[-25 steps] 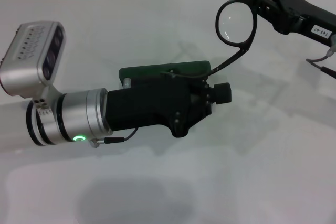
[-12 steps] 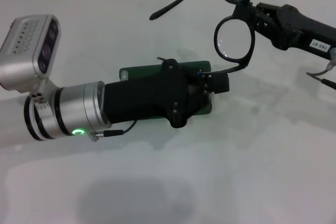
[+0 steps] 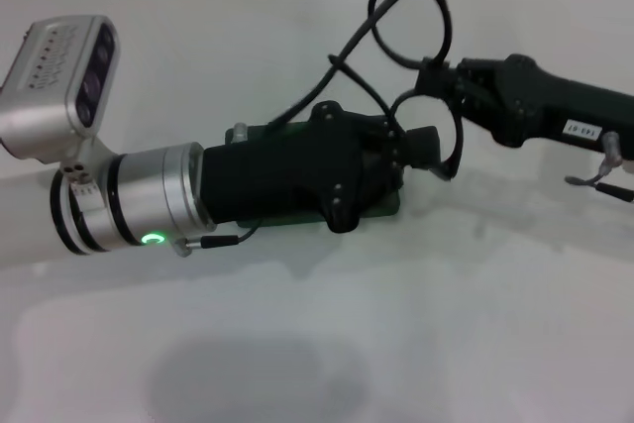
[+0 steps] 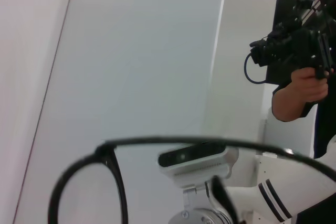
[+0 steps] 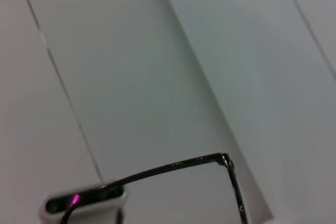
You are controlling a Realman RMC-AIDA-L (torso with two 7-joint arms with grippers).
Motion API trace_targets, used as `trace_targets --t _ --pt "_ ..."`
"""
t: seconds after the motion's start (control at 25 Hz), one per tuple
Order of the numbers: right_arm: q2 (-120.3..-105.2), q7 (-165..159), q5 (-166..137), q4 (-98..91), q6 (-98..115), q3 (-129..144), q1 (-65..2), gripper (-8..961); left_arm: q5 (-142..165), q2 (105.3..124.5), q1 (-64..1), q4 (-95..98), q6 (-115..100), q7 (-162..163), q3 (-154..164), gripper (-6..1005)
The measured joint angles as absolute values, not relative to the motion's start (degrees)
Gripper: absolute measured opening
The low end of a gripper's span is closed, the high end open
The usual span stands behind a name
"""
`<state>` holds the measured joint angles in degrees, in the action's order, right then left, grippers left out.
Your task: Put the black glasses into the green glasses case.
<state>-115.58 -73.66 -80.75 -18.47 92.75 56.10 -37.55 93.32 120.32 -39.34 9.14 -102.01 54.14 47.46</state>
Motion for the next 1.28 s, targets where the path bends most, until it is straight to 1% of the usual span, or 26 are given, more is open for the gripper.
trace_targets --t 0.32,1.28 --pt "-115.46 -72.4 -81.1 -18.9 93.1 59.4 -37.6 71 93.3 120.32 -40.4 9.1 -102.0 54.1 47.5 6" --pt "-115.66 -71.5 -81.4 -19.9 94.1 61.5 -37.5 72 91.8 120.32 -40.5 9.1 -101.8 54.2 47.8 11"
